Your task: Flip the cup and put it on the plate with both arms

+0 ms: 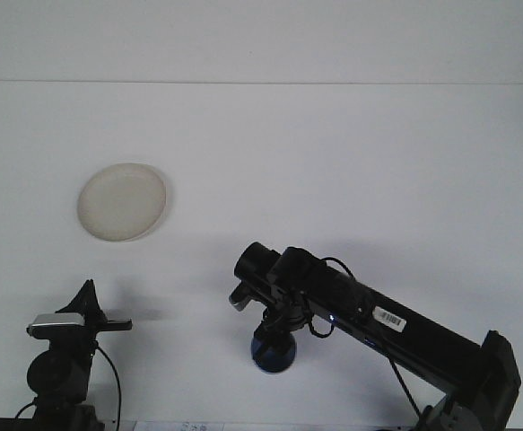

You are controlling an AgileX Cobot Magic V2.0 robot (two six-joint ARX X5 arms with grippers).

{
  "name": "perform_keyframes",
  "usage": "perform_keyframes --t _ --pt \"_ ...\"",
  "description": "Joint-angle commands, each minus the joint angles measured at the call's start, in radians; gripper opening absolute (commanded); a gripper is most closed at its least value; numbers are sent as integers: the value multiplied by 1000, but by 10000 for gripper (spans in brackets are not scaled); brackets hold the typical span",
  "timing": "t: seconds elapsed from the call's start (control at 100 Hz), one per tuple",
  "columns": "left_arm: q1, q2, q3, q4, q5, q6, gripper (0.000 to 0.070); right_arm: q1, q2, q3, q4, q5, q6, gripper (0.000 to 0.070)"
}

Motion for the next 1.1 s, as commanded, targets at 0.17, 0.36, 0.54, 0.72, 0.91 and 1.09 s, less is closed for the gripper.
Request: perform_keyframes --t 0.17,0.36,0.54,0.72,0.91,1.09 --pt "0 -1 -19 14 -3 6 15 8 3 38 11 3 -34 391" --pt "0 -1 -19 14 -3 6 15 -16 -124 43 71 24 -24 390" --pt "0 -1 -19 14 -3 6 15 -21 -362 42 151 192 12 391" --pt "0 -1 -19 14 -3 6 15 -7 -681 -66 292 388 89 390" --pt "0 -1 -19 14 -3 6 15 33 -1094 -420 525 515 164 390" --pt "0 -1 -19 25 -3 6 15 35 -1456 -727 673 559 117 390"
